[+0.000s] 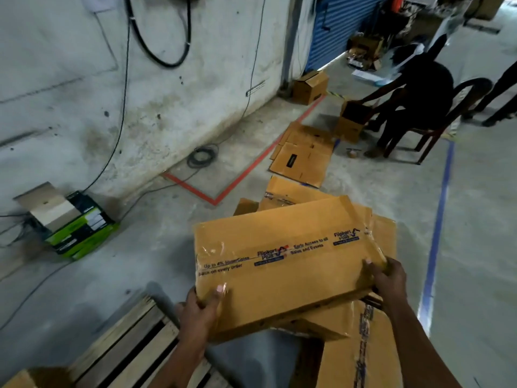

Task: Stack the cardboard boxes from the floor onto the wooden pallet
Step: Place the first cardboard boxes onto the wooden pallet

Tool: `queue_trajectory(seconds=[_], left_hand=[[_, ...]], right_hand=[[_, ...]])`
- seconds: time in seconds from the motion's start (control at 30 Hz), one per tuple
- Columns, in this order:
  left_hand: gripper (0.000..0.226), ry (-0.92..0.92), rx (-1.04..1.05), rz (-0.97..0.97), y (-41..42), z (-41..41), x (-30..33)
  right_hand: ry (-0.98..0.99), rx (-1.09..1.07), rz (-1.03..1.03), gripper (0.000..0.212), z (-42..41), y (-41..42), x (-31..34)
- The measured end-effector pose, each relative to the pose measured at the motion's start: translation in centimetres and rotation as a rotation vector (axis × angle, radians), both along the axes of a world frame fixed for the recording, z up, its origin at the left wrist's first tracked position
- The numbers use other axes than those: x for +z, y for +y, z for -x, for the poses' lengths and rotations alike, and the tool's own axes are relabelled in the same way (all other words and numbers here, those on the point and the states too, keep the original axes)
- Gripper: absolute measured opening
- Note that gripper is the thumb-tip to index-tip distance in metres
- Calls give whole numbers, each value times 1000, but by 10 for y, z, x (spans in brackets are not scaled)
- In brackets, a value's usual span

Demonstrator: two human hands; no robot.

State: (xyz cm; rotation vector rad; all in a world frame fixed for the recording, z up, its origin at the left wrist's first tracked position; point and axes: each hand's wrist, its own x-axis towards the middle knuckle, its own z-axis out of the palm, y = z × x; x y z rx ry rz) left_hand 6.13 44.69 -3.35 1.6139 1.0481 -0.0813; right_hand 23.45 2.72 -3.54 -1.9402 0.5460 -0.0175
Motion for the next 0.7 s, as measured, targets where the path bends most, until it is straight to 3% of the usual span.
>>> queue_trajectory(seconds=[0.17, 0.33, 0.4, 0.47, 0.57, 0.7], left_hand=[[68, 18, -14, -14, -10, -2, 9], [52, -110, 23, 99, -15, 24, 10], [51, -87, 59, 103, -15, 49, 8], [57, -93, 122, 136, -14, 82, 8], [74, -78, 228, 208, -9, 137, 6], [113, -38, 370, 265, 12, 214, 8]], right_hand=[[56, -52, -86, 87, 5, 13, -2], [2, -42, -60, 110, 4, 16, 6], [-5, -15, -71, 99, 8, 27, 15], [-15, 22, -59, 86, 14, 41, 24], [-13, 97, -10, 96, 27, 70, 35], [-35, 206, -20, 98, 55, 131, 53]])
